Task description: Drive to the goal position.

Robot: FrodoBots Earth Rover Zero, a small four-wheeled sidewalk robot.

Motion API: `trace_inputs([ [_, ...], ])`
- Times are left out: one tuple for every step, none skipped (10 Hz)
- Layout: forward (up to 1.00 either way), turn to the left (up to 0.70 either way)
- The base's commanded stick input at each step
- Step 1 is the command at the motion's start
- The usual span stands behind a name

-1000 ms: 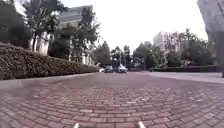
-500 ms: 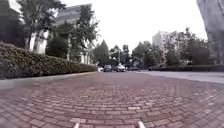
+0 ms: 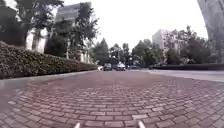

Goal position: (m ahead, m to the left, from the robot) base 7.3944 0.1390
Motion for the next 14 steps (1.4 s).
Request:
trace_inputs([
  [0.7,0.0],
  [0.7,0.0],
  [0.7,0.0],
  [0.7,0.0],
  [0.7,0.0],
  [0.7,0.0],
  [0.7,0.0],
  [0.7,-0.08],
  [0.7,-0.14],
  [0.7,-0.14],
  [0.7,-0.14],
  [0.7,-0.14],
  [0.7,-0.14],
  [0.7,-0.06],
])
